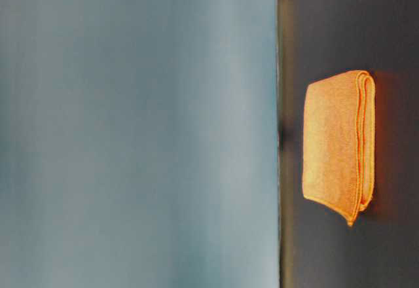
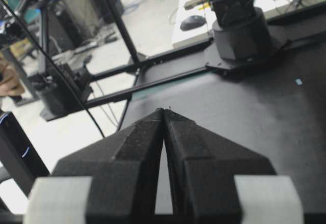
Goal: Push an orange cloth with the left arm to wipe the desk.
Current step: 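Move the left gripper over the left edge of the orange cloth, then lower the left gripper onto the cloth and press it down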
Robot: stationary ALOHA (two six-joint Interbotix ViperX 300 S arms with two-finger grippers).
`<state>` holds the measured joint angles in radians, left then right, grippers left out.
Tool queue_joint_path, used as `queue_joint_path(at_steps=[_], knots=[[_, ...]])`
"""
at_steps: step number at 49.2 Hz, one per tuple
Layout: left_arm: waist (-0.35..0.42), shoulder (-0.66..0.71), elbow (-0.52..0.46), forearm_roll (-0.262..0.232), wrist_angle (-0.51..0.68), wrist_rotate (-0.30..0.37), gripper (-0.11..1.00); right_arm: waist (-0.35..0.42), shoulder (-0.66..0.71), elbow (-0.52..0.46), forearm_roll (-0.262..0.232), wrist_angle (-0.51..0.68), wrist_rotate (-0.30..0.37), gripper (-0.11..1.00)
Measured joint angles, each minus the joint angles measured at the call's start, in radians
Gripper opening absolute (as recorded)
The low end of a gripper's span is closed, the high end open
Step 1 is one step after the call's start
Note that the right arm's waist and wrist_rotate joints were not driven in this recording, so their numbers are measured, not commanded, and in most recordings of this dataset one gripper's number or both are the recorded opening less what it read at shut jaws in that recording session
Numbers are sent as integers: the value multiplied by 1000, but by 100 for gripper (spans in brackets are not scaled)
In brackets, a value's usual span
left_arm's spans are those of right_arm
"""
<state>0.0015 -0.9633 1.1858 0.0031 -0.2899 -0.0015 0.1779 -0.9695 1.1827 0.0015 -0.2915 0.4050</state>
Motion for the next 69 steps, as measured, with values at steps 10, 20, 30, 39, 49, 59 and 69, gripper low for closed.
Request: queue_joint_path(at_steps=[10,20,30,39,49,59,69], knots=[[74,120,-41,35,-3,9,0,0,0,-2,2,32,0,0],[152,291,-72,37,-74,14,0,-2,-9,0,0,57,-2,0],[272,497,-110,38,-267,12,0,0,-21,14,2,57,-2,0],[316,723,-181,37,-374,14,11,0,-29,21,0,57,0,0],[342,946,-308,38,-385,-2,65,0,-35,28,0,58,-2,0],[350,1124,-428,38,-391,-2,83,0,-48,43,0,58,0,0],[388,1215,-482,38,-408,-21,77,0,-72,57,0,58,0,0]])
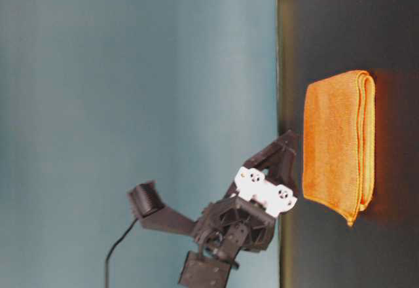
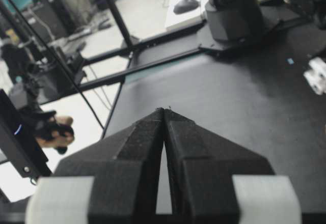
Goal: Push an orange cloth with the left arm to wipe the desk.
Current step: 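Lower the left gripper onto the cloth and press it down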
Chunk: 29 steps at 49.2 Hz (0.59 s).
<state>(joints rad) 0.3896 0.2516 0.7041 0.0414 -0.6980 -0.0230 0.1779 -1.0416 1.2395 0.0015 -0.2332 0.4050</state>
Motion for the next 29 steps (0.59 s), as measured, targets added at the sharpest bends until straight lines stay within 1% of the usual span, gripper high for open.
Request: queue_joint_path(at_steps=[5,15,29], knots=[[12,34,-11,0,-5,-28,77,-2,-11,5,0,0,0,0],[12,101,-20,0,-3,-80,77,0,-23,12,0,0,-2,0],[12,115,-11,0,8,-92,77,0,-28,12,0,0,0,0]])
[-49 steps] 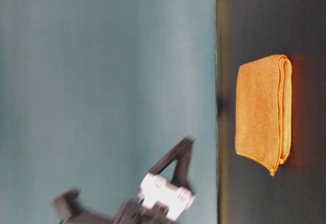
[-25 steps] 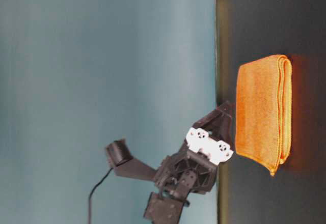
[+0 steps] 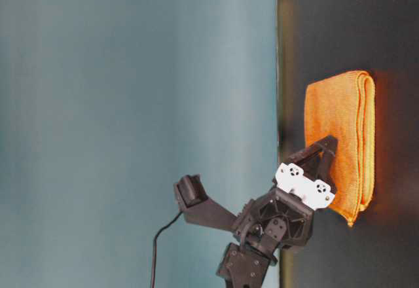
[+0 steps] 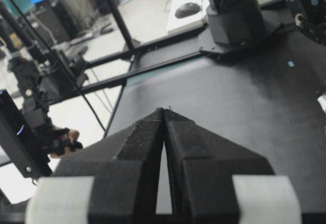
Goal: Push an orange cloth with the left arm to wipe the desk.
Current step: 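Lower the left gripper onto the cloth and press it down, then drag the cloth with the left gripper down and left across the table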
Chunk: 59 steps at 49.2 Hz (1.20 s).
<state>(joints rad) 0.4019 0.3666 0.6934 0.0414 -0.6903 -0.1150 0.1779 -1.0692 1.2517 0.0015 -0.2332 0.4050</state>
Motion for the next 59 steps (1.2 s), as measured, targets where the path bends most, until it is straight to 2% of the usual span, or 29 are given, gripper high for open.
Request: queue_joint_path(at_steps=[20,48,59], knots=[[-86,-40,77,0,3,-2,79,0,-20,0,0,38,-2,0],[-318,-140,245,-2,3,-15,79,0,-32,8,2,43,0,0],[-437,-181,293,0,5,-98,79,0,-32,8,5,43,-2,0]])
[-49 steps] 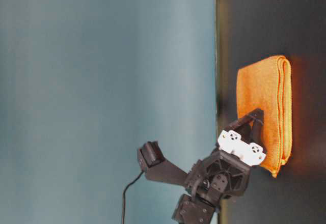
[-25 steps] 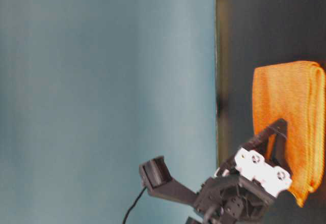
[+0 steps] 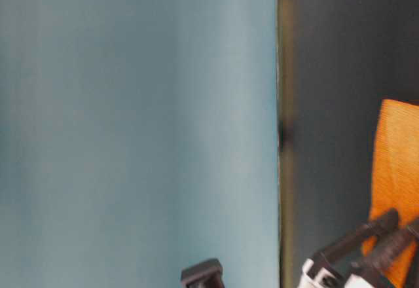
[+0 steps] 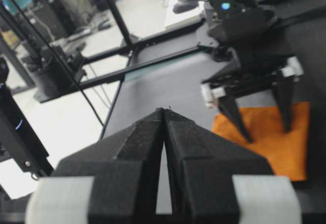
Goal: Push an orange cloth with the left arm to wipe the desk.
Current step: 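Drag the cloth with the left gripper down and left across the table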
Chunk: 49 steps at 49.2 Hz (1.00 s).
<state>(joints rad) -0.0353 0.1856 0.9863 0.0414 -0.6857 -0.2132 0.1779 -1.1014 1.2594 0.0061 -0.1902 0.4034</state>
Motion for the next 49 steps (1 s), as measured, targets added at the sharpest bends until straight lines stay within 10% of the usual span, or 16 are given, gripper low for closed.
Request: queue_joint_path(at_steps=[26,49], knots=[[-305,-2,11,0,0,-34,79,0,-2,0,2,-2,2,0],[-411,2,-25,-2,2,-28,79,0,-2,0,2,-2,0,0]])
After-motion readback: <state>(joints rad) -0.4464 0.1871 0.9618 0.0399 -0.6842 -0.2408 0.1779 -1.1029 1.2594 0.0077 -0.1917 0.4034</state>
